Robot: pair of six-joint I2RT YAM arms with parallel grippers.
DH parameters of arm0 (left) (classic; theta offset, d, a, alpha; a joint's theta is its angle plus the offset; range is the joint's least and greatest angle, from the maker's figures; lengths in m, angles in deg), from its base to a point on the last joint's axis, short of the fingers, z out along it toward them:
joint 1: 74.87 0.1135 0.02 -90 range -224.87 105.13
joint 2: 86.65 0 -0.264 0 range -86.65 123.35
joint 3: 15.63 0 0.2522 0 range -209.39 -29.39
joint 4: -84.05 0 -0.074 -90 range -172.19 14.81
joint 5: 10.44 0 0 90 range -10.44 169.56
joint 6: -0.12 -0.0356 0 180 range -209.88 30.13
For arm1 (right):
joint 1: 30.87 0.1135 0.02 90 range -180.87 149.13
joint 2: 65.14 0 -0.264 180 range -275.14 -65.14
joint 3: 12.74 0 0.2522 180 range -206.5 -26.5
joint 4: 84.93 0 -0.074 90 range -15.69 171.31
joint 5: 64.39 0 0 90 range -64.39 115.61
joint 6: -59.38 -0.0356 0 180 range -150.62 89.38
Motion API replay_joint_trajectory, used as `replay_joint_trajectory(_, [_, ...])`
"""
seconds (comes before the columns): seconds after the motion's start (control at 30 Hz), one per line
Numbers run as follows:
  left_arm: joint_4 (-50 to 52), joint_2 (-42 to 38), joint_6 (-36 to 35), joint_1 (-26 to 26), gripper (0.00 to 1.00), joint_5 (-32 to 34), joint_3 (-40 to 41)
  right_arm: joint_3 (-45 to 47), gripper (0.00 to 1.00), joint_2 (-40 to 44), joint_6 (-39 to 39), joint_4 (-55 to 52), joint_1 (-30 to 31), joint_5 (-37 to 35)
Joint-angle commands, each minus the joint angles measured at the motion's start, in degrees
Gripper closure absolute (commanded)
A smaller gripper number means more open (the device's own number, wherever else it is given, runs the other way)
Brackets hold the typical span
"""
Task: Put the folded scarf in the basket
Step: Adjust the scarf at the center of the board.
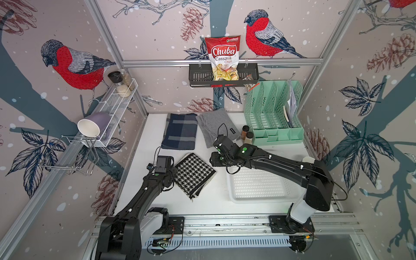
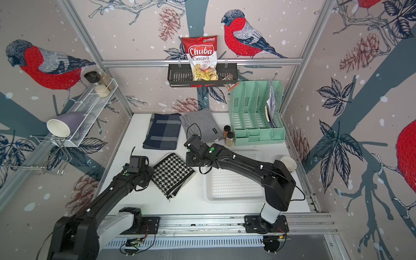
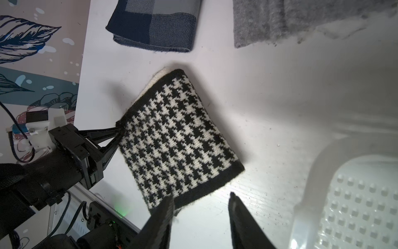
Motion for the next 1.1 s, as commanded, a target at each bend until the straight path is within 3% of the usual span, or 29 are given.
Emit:
replay_joint_trajectory(0.0, [2.33,-4.66,10.39,0.14,1.00,2.08,2.89,-1.00,0.48,-1.03,-0.64,-1.50,1.16,0.86])
replay_joint_trajectory(0.17, [7.79,-13.24,16.38,0.16,1.00,5.73,5.37,-1.80,0.37,-3.41,-1.54,-1.33,2.56,2.82])
replay_joint_trajectory(0.37, [11.13,-17.03,17.00,0.16,1.00,6.39,5.22,-2.38,0.20,-6.22,-3.39,-0.02,3.74,5.59])
replay_joint_trajectory(0.4, [11.53,-16.36,16.06,0.16,0.91,6.40,4.72,-2.55,0.17,-6.65,-3.79,0.28,3.89,6.05])
replay_joint_trajectory(0.47, [13.76,-13.98,13.62,0.16,0.59,6.76,2.32,-2.93,0.12,-7.52,-4.89,0.98,4.04,7.55])
replay_joint_trajectory(0.53, [16.12,-12.70,11.46,0.10,0.33,6.65,0.15,-3.68,0.10,-8.50,-5.69,1.28,4.12,8.71])
replay_joint_trajectory(0.6, [18.75,-13.13,10.17,0.07,0.22,6.60,-1.46,-4.33,0.07,-9.39,-6.54,1.45,4.07,9.67])
replay_joint_trajectory(0.7, [22.63,-15.63,8.25,0.05,0.20,7.33,-4.00,-4.25,0.07,-10.98,-8.46,2.67,3.44,13.04])
replay_joint_trajectory(0.8, [22.56,-15.23,0.26,0.07,0.17,8.85,-7.91,-2.61,0.06,-12.50,-10.85,5.45,2.92,16.83])
replay_joint_trajectory(0.97, [17.58,-0.94,-21.62,0.16,0.17,8.65,-16.94,-2.03,0.05,-14.48,-13.46,8.33,3.06,20.44])
replay_joint_trajectory(1.07, [14.34,7.63,-29.17,0.72,0.16,5.69,-20.09,-1.99,0.01,-16.17,-15.34,9.38,3.01,22.85])
